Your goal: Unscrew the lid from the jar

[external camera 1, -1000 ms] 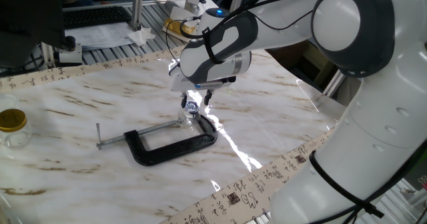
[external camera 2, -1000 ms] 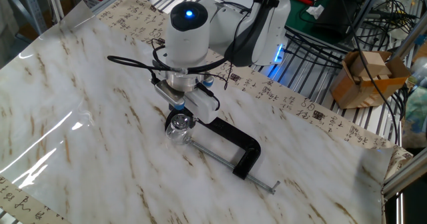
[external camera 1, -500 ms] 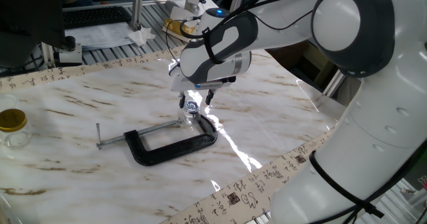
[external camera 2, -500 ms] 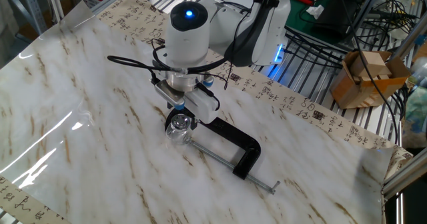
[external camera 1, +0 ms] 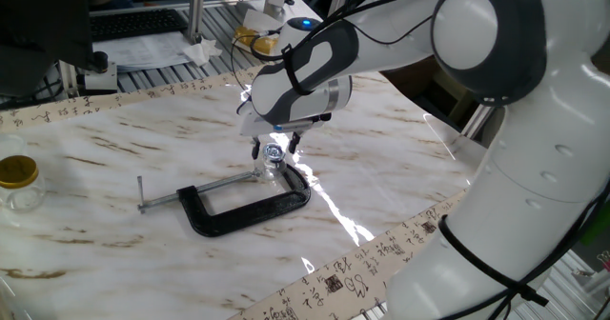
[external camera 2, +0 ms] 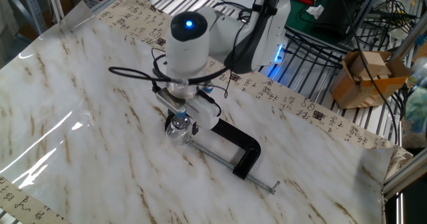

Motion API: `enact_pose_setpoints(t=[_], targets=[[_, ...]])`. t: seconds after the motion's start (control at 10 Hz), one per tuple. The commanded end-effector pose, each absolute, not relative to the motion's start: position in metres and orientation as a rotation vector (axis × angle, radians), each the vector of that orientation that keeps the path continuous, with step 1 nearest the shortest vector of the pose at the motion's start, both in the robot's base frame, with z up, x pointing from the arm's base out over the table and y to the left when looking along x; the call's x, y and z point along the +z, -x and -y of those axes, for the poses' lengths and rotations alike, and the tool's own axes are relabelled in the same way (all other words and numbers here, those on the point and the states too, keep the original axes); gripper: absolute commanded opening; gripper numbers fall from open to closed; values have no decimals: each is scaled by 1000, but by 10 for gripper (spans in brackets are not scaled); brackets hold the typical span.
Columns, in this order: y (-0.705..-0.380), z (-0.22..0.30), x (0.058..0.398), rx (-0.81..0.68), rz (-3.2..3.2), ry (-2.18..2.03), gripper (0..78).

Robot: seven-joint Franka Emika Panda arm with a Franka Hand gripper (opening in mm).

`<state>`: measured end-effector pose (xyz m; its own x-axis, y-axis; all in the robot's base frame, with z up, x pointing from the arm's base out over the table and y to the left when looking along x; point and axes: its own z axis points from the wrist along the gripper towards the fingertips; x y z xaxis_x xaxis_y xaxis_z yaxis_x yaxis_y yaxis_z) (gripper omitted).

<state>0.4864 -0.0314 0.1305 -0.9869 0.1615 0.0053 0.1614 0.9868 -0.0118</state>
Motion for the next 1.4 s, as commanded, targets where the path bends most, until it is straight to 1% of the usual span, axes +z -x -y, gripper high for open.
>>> enact_pose_setpoints(t=[0.1,0.2,0.4,0.5,0.6,0.7,0.9,1.4], targets=[[-486,32,132,25,3105,434,774],[-486,33,133,27,3100,481,774],[-485,33,133,48,3009,871,774],[-485,33,133,49,2990,933,774],[-485,33,133,47,2892,1210,774],[-485,33,133,47,2872,1257,774],[-485,33,133,39,2717,1569,774],[-485,33,133,-20,2490,1962,774]])
